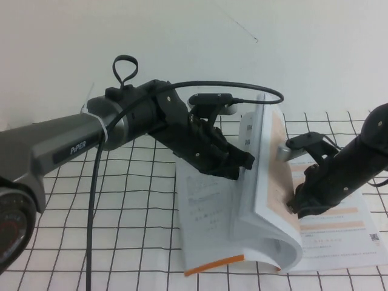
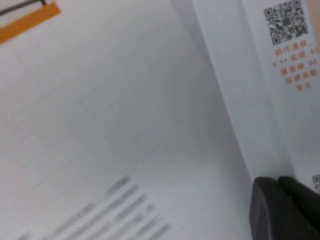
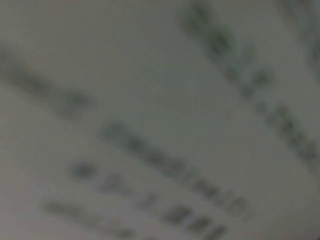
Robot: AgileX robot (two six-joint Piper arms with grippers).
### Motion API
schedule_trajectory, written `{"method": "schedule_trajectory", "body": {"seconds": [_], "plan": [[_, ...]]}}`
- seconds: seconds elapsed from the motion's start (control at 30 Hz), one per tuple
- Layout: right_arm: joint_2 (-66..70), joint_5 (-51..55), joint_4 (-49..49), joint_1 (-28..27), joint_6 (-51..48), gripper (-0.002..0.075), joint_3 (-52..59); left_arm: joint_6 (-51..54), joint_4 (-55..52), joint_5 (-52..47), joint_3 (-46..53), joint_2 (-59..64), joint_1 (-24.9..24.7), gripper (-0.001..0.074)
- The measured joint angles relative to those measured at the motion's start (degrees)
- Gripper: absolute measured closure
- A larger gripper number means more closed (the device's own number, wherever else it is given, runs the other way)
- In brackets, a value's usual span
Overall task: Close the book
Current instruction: 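Close the open booklet and leave it lying on the table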
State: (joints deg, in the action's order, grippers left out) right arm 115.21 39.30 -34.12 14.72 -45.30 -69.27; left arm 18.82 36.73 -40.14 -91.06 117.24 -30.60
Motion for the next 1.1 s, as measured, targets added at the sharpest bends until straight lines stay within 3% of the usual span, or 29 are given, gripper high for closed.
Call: {"method": "schedule_trajectory", "body": {"seconds": [0.3,0.53,0.67,0.87,1.1], "plan": [[-18.56,-1.28,1.03,-6.24,0.35,0.0729,-0.98,0.0,1.19,-1.25,-0.47,0.11,-1.41,0.0739],[-28.34,0.0,-1.77,-6.88,-1.65,0.0729,-2.45,0.0,0.81,-3.97,-4.96,0.11,-2.32,0.0739],[-27.24,2.88,-1.98,-6.88,-2.6,0.0729,-2.45,-3.23,-5.57,-8.21,-9.67,-1.49,-2.32,0.0739],[-20.9,4.73,-2.13,-6.88,-2.75,0.0729,-1.37,-16.0,-29.87,-20.52,-14.01,-3.79,-1.15,0.0739],[-13.38,-3.59,-4.7,-6.88,-4.24,0.0729,8.1,-17.51,-26.31,-22.36,-5.52,-3.79,6.74,0.0739]]}}
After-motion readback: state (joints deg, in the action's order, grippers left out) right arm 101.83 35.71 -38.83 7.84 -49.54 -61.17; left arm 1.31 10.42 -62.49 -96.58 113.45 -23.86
